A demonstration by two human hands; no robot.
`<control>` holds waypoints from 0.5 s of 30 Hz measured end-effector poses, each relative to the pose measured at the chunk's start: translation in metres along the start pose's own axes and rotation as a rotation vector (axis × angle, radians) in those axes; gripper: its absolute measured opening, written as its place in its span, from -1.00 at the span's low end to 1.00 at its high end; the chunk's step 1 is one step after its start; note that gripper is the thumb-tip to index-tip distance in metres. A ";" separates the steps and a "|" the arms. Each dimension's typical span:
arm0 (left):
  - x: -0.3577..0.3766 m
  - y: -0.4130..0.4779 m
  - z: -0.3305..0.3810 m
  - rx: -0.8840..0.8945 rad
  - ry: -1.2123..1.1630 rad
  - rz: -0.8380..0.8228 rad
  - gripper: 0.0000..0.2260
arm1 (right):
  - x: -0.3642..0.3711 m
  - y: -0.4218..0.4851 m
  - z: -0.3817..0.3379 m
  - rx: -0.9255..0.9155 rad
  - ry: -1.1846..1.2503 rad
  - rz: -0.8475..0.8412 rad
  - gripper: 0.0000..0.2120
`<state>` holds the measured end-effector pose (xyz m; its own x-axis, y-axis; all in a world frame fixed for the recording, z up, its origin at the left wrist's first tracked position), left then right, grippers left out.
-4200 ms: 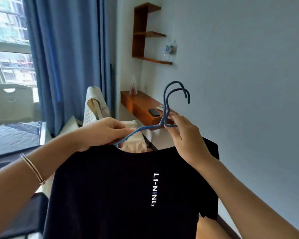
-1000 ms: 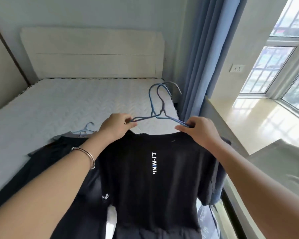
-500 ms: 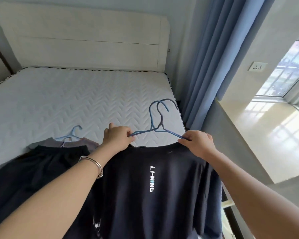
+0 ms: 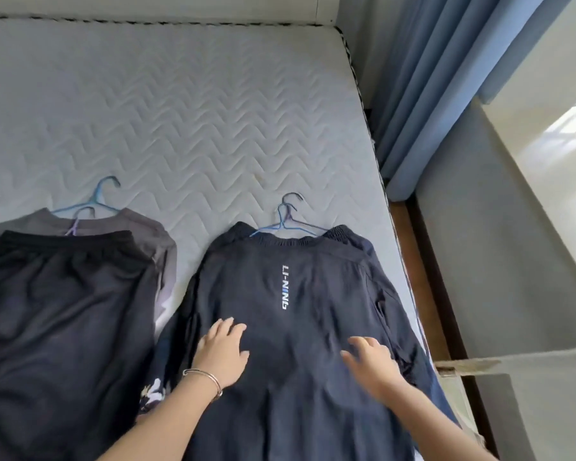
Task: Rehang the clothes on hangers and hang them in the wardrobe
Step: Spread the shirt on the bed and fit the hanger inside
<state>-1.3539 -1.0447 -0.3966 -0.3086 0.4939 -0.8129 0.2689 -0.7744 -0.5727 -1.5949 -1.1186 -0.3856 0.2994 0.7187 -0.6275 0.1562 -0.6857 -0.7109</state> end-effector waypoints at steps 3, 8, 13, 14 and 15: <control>0.035 0.013 -0.006 -0.005 -0.002 -0.124 -0.45 | 0.022 0.017 0.012 -0.026 -0.057 -0.024 -0.52; 0.070 0.031 -0.020 -0.046 0.119 -0.212 -0.18 | 0.060 0.042 0.027 -0.013 -0.232 -0.121 -0.29; 0.083 0.065 -0.039 -0.078 0.083 -0.116 0.12 | 0.066 0.074 0.038 0.032 -0.269 -0.122 -0.03; 0.086 0.072 -0.043 -0.078 0.057 -0.109 0.18 | 0.065 0.081 0.039 0.034 -0.271 -0.129 0.04; 0.091 0.078 -0.047 -0.077 0.042 -0.112 0.21 | 0.064 0.087 0.039 0.038 -0.270 -0.134 0.08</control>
<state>-1.3178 -1.0415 -0.5198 -0.3028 0.5927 -0.7463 0.3044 -0.6819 -0.6651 -1.5992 -1.1276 -0.5002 0.0168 0.8106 -0.5854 0.1407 -0.5815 -0.8013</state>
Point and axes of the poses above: each hand's wrist, its own y-axis towards the middle knuckle, its own x-axis out of the palm, z = x × y, the point moved 1 cm from there along y, towards the middle knuckle, and after that the axes turned 7 degrees about y, right-handed, at the moved point
